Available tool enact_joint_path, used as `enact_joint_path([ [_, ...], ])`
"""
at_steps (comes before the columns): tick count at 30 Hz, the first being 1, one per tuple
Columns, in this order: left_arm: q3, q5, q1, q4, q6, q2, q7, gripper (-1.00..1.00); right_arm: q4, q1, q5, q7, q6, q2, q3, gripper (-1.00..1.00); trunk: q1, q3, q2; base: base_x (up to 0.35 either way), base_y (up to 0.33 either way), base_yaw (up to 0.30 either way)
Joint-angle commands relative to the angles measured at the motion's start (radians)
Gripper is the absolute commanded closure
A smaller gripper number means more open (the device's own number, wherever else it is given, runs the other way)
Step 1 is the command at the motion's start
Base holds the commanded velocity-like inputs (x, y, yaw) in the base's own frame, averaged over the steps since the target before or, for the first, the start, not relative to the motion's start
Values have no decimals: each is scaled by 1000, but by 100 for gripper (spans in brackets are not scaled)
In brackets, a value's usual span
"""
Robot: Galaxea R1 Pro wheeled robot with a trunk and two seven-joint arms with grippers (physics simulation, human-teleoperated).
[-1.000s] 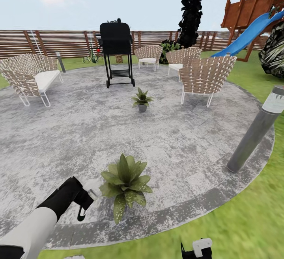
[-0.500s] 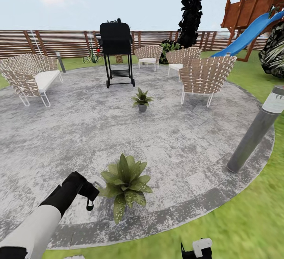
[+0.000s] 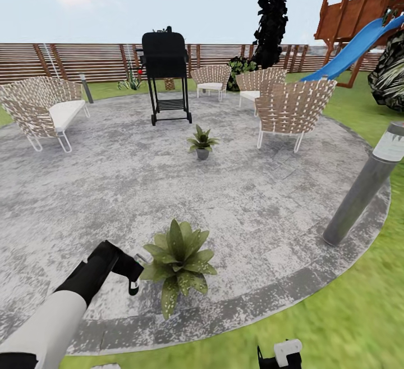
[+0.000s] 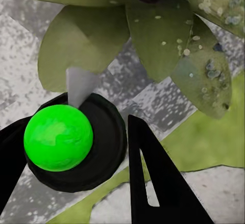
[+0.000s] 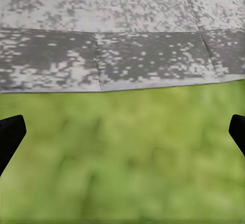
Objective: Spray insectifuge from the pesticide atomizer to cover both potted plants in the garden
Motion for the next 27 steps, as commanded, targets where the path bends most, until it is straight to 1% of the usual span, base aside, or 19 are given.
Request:
enact_joint_path([
  [1,-3,-8,0,-2,2,3,-8,100,1,-1,7,-10,0,0,6,-100,0,-1,0,0,0,0],
  [4,-10,-18,1,8,0,6,-8,100,1,-1,7,-10,0,0,6,-100,0,-1,0,0,0,0],
  [6,-12,-31,2,13,-1,9,-7,100,1,-1,7,-10,0,0,6,-100,0,-1,0,0,0,0],
  [7,-12,-42,4,15,0,13,-7,100,1,-1,7,-10,0,0,6,-100,0,-1,0,0,0,0],
  [10,-10,-57,19,15,0,26,-7,100,1,-1,7,-10,0,0,6,-100,0,-1,0,0,0,0],
  [12,-10,-62,28,15,-1,44,-8,100,1,-1,7,-10,0,0,6,-100,0,-1,0,0,0,0],
  [13,-13,-62,29,15,-2,48,-8,100,1,-1,7,-10,0,0,6,-100,0,-1,0,0,0,0],
  [18,-20,-63,34,17,-5,50,-8,100,1,-1,7,-10,0,0,6,-100,0,-1,0,0,0,0],
  [19,-22,-72,47,17,-6,52,-8,100,1,-1,7,-10,0,0,6,-100,0,-1,0,0,0,0],
  [20,-23,-86,58,15,-7,51,-8,100,1,-1,7,-10,0,0,6,-100,0,-1,0,0,0,0],
  [23,-21,-123,68,13,-4,39,-9,100,1,-1,7,-10,0,0,6,-100,0,-1,0,0,0,0],
  [24,-21,-129,69,13,-4,32,-9,100,1,-1,8,-10,0,0,6,-100,0,-1,0,0,0,0],
  [25,-29,-132,70,12,-3,20,-9,100,1,-1,8,-10,0,0,6,-100,0,-1,0,0,0,0],
  [26,-36,-134,70,11,-2,14,-9,100,1,-1,8,-10,0,0,6,-100,0,-1,0,0,0,0],
  [27,-53,-135,70,8,0,8,-9,100,1,-1,8,-10,0,0,6,-100,0,-1,0,0,0,0],
])
